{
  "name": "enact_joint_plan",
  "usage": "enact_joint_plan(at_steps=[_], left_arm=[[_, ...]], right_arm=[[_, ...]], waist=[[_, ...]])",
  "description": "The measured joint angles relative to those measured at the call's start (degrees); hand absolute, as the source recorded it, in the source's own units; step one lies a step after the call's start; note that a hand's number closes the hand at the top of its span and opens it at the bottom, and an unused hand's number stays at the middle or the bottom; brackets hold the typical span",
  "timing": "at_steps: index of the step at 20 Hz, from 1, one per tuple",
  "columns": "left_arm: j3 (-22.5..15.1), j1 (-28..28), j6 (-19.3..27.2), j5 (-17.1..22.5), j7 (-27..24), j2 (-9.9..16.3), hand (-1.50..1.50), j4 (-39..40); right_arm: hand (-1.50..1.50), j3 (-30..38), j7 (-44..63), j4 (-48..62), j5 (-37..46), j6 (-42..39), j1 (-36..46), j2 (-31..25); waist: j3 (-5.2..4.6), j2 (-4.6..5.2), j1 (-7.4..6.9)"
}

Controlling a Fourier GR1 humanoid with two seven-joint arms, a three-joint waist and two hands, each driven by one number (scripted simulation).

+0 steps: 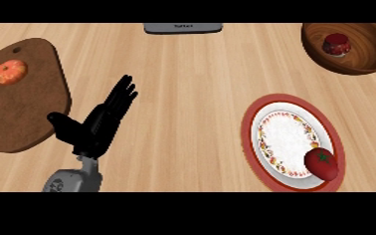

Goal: Pick the cupcake from the plate and place it in the bowl

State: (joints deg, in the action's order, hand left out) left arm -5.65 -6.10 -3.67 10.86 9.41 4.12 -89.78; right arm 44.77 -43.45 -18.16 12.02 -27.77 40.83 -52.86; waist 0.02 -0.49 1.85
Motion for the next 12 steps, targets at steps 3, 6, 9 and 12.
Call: enact_joint_plan(at_steps=[3, 6, 9, 12], left_arm=[[0.40, 0.62, 0.34, 0.08, -0.01, 0.03, 0.00, -0.46], [0.87, 2.15, 0.37, 0.23, -0.32, 0.33, 0.00, -0.79], [1.11, 3.88, 0.55, 0.17, -0.41, 0.69, 0.00, -2.00], [1.87, 4.31, 0.86, 0.44, -0.16, 1.01, 0.00, -2.44]], right_arm=[[1.50, 0.62, -1.60, -2.66, -1.98, -1.68, -6.84, -0.41], [1.50, 0.97, -3.21, -5.71, -3.88, -2.83, -13.98, -0.08], [1.50, 0.92, -3.86, -8.71, -5.67, -3.85, -21.17, 0.58], [1.50, -0.55, -4.95, -12.33, -6.41, -4.04, -28.46, 2.57]], waist=[[-0.03, -0.31, 1.22], [-0.01, -0.64, 2.58], [0.00, -0.99, 3.61], [0.04, -1.10, 4.68]])
